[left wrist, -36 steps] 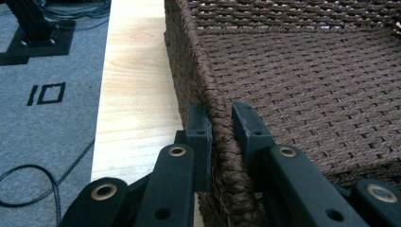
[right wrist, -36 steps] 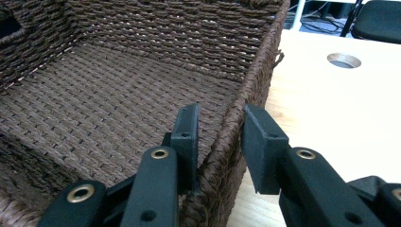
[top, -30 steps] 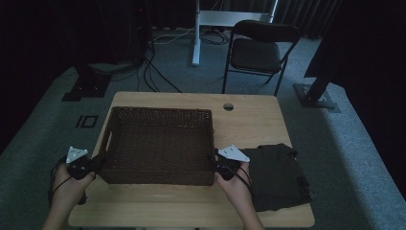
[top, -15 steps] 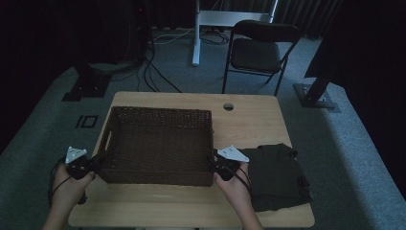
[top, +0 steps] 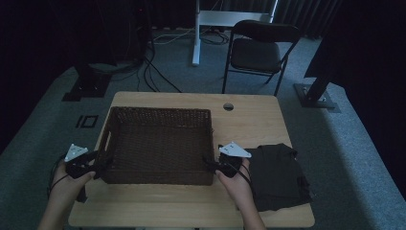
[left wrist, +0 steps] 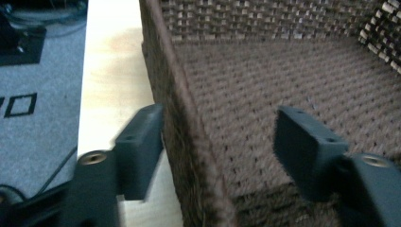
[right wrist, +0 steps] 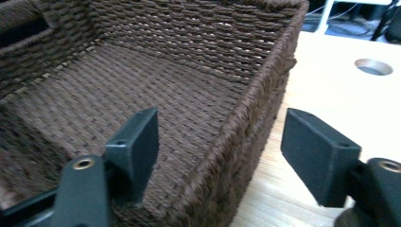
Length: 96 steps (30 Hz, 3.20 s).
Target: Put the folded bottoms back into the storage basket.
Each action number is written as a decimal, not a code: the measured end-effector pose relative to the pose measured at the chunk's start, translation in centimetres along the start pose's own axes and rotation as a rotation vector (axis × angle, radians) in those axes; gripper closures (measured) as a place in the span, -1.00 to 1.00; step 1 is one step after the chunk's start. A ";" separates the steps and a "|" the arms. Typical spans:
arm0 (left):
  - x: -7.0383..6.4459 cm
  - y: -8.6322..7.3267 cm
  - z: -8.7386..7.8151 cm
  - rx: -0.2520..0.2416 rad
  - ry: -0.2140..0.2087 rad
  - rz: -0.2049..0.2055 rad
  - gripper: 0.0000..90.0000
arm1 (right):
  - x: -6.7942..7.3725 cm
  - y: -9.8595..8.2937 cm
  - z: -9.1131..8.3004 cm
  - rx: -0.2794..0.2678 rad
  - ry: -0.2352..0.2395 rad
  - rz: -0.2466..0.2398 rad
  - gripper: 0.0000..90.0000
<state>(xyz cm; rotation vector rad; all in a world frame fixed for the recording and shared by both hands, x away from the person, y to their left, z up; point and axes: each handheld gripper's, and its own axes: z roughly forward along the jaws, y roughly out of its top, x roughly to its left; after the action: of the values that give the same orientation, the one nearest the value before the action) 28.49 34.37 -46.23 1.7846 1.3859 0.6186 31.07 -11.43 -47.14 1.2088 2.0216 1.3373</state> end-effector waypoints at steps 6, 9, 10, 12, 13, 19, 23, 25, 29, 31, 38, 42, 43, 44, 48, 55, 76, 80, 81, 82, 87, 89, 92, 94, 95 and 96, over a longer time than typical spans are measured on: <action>-0.2 1.1 -0.7 -0.033 -0.001 0.026 -0.56 | 0.2 0.7 -0.2 -0.016 0.002 -0.073 -0.67; -0.6 1.6 -1.0 -0.042 -0.003 0.037 -0.58 | 0.2 1.1 -0.4 -0.021 0.012 -0.085 -0.69; -0.7 1.8 -1.1 -0.046 -0.004 0.041 -0.58 | 0.1 1.1 -0.5 -0.023 0.012 -0.088 -0.70; -0.9 2.1 -1.2 -0.056 -0.013 0.034 -0.58 | 0.0 1.3 -0.7 -0.030 0.006 -0.088 -0.70; -1.0 2.3 -1.3 -0.060 -0.018 0.037 -0.58 | -0.1 1.4 -0.8 -0.031 0.007 -0.089 -0.70; -2.4 2.9 -1.2 -0.076 -0.060 0.048 -0.58 | -0.8 1.7 -1.6 -0.040 -0.007 -0.094 -0.70; -3.6 3.3 -0.7 -0.092 -0.102 0.052 -0.58 | -1.4 1.8 -2.1 -0.042 -0.016 -0.101 -0.70; -4.2 3.5 -0.5 -0.090 -0.121 0.063 -0.58 | -1.5 1.9 -2.4 -0.043 -0.022 -0.103 -0.71; -5.4 3.9 -0.2 -0.096 -0.159 0.083 -0.58 | -2.0 2.0 -2.9 -0.052 -0.032 -0.108 -0.72; -6.0 4.0 0.0 -0.094 -0.172 0.093 -0.58 | -2.3 2.0 -3.1 -0.052 -0.039 -0.108 -0.72; -7.7 4.4 0.6 -0.104 -0.203 0.113 -0.58 | -3.1 1.7 -3.8 -0.048 -0.057 -0.107 -0.72; -9.1 4.7 1.0 -0.098 -0.236 0.137 -0.58 | -4.0 1.3 -4.5 -0.046 -0.079 -0.097 -0.72; -9.4 4.8 1.1 -0.100 -0.242 0.142 -0.58 | -4.1 1.3 -4.6 -0.044 -0.086 -0.099 -0.72; -9.7 4.9 1.1 -0.102 -0.249 0.147 -0.58 | -4.3 1.2 -4.7 -0.045 -0.093 -0.097 -0.72; -10.9 5.2 1.3 -0.105 -0.278 0.167 -0.58 | -4.8 0.9 -5.1 -0.046 -0.102 -0.099 -0.72; -13.1 5.7 2.0 -0.100 -0.320 0.200 -0.58 | -5.6 0.6 -5.9 -0.045 -0.119 -0.091 -0.72; -20.4 7.3 3.7 -0.111 -0.448 0.272 -0.58 | -8.8 -0.9 -8.7 -0.038 -0.193 -0.062 -0.73; -21.7 7.6 4.0 -0.112 -0.470 0.274 -0.58 | -9.3 -1.3 -9.1 -0.036 -0.204 -0.056 -0.73; -22.0 7.7 4.1 -0.113 -0.475 0.274 -0.58 | -9.4 -1.3 -9.2 -0.035 -0.207 -0.052 -0.73; -22.2 7.7 4.2 -0.112 -0.482 0.276 -0.58 | -9.5 -1.4 -9.3 -0.034 -0.209 -0.050 -0.73; -23.5 7.6 4.9 -0.111 -0.505 0.275 -0.58 | -10.2 -1.7 -10.0 -0.034 -0.227 -0.041 -0.73; -24.1 7.5 5.3 -0.104 -0.517 0.284 -0.58 | -10.5 -1.8 -10.4 -0.031 -0.239 -0.040 -0.74; -25.0 7.4 5.8 -0.097 -0.525 0.297 -0.58 | -10.9 -2.0 -10.9 -0.020 -0.255 -0.047 -0.74; -25.6 7.5 6.0 -0.093 -0.535 0.307 -0.58 | -11.3 -2.2 -11.3 -0.013 -0.261 -0.048 -0.74; -26.0 7.5 6.1 -0.095 -0.543 0.311 -0.58 | -11.5 -2.3 -11.5 -0.014 -0.269 -0.047 -0.74; -26.4 7.5 6.1 -0.094 -0.548 0.318 -0.58 | -11.6 -2.4 -11.6 -0.011 -0.271 -0.047 -0.74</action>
<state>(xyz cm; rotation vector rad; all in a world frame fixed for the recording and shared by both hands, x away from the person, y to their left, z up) 29.93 6.72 -41.52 1.9236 0.7018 0.3077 27.65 -27.59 -45.33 1.2551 1.8367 1.0948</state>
